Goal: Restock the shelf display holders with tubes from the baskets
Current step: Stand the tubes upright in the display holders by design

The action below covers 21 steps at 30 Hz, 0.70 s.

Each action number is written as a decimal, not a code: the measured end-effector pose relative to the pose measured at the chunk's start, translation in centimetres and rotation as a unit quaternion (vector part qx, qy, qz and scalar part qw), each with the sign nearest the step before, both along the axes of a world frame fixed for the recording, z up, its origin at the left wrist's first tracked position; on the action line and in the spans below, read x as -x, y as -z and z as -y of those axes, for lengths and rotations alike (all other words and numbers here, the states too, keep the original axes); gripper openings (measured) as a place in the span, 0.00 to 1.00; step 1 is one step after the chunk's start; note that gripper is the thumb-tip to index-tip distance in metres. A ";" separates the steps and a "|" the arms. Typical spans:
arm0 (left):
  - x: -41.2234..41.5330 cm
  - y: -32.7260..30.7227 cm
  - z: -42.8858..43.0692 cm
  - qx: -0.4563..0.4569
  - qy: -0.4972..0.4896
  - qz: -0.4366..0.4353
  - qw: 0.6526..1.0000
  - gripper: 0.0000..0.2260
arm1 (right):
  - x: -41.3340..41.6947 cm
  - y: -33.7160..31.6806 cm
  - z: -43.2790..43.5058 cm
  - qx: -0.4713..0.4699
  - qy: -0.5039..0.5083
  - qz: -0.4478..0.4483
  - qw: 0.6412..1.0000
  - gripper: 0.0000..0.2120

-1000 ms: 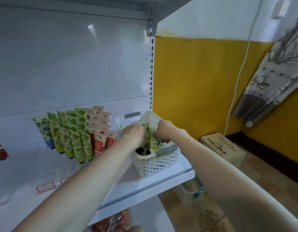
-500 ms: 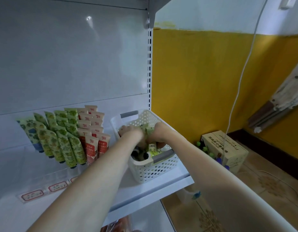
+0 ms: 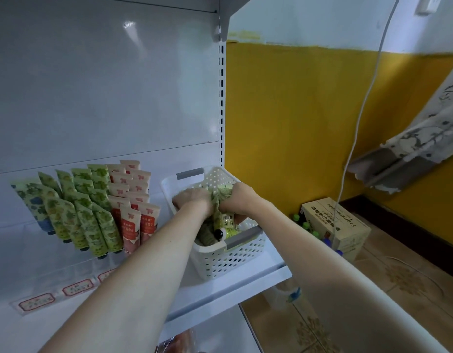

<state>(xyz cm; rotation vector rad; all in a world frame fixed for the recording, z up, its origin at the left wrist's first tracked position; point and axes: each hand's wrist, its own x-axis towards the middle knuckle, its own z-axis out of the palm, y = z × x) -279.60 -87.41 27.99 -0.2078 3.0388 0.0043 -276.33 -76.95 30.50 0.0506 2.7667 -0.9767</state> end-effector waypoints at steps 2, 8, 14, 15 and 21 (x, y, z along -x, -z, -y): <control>0.1 0.1 0.0 0.003 0.024 -0.003 1.000 0.12 | 0.1 0.2 -0.2 0.009 0.003 -0.004 1.000 0.09; 0.3 -0.6 0.5 -0.150 0.008 -0.036 0.988 0.06 | -0.1 -0.4 -0.4 0.083 0.002 -0.045 0.996 0.10; -4.2 -5.0 1.6 -0.456 -0.011 -0.220 0.862 0.11 | -1.3 -3.0 -0.8 0.227 0.050 -0.137 0.963 0.19; -5.5 -5.6 2.0 -0.510 -0.004 -0.239 0.826 0.10 | -1.8 -3.5 -0.6 0.257 0.052 -0.145 0.954 0.20; -14.5 -6.4 6.2 -0.715 0.012 -0.236 0.658 0.05 | -6.3 -5.9 0.8 0.474 0.014 -0.099 0.875 0.06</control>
